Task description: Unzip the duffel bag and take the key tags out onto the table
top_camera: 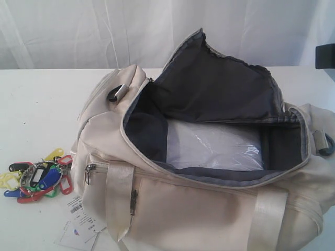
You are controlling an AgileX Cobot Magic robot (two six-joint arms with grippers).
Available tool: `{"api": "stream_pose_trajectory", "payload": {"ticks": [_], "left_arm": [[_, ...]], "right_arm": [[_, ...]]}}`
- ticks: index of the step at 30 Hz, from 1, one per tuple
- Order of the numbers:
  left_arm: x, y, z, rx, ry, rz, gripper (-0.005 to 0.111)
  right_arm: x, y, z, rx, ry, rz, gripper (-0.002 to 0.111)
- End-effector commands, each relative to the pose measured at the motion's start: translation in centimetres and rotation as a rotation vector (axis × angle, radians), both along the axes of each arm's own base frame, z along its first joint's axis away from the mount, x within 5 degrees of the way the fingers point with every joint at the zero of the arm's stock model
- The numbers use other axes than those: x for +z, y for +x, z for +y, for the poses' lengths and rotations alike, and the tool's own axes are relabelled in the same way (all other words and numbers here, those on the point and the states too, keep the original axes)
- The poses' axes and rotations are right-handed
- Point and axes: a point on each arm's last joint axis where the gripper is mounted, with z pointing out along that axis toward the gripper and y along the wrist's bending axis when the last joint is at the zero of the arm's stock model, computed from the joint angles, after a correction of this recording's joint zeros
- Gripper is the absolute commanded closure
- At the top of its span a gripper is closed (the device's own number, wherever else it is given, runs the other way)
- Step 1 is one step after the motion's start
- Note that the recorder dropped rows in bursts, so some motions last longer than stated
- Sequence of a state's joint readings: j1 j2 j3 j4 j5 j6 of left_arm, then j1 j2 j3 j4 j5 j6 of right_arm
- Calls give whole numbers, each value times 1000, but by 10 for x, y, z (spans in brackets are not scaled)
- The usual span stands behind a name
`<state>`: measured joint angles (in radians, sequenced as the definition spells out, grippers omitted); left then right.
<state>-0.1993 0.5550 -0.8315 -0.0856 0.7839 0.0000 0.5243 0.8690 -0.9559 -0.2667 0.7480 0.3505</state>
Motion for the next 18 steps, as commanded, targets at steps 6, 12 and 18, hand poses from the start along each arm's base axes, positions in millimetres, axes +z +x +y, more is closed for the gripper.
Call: {"api": "stream_pose_trajectory", "payload": {"ticks": [6, 12, 18], "left_arm": [[-78, -25, 13, 148, 7, 86, 107], [-107, -19, 16, 206, -32, -128, 107], [-133, -23, 18, 221, -44, -203, 107]], "right_arm": [[0, 0, -1, -4, 9, -7, 108], [0, 0, 0, -3, 10, -9, 108], [0, 0, 0, -3, 10, -9, 108]]}}
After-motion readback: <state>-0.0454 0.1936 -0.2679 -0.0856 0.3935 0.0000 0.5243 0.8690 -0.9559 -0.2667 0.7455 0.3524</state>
